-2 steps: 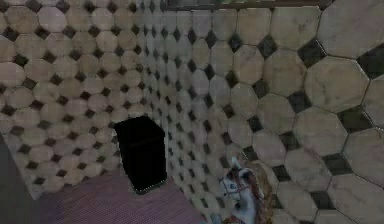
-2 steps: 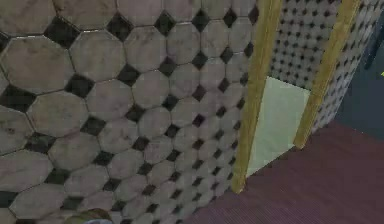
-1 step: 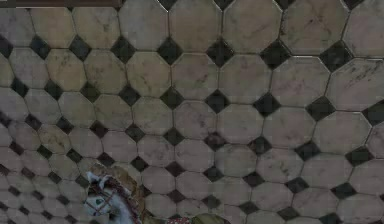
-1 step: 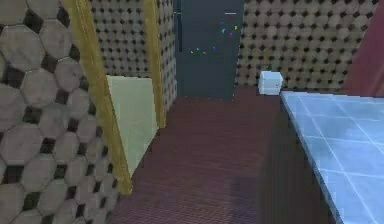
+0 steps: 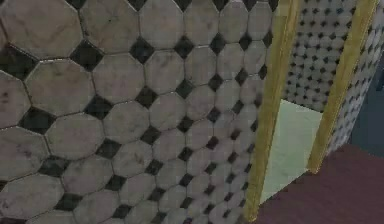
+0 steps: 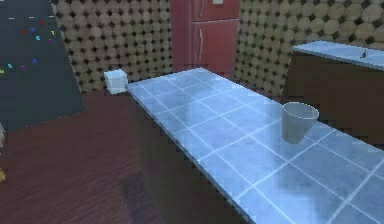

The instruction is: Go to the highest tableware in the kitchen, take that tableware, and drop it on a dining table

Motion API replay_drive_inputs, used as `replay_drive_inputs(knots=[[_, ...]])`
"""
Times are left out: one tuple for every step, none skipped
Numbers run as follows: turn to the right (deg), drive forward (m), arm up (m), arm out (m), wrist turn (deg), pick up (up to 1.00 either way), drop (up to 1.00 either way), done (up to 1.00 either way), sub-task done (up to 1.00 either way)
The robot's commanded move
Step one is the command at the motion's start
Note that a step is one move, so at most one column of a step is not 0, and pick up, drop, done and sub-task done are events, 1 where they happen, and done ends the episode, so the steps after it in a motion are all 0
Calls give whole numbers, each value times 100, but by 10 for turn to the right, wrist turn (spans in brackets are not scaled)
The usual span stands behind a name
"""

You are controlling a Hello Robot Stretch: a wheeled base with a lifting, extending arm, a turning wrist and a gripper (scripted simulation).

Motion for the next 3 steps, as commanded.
replay_drive_inputs(knots=[[270,0,0,0,0,0,0,0,0],[0,0,50,0,0,0,0,0,0],[0,0,38,0,0,0,0,0,0]])
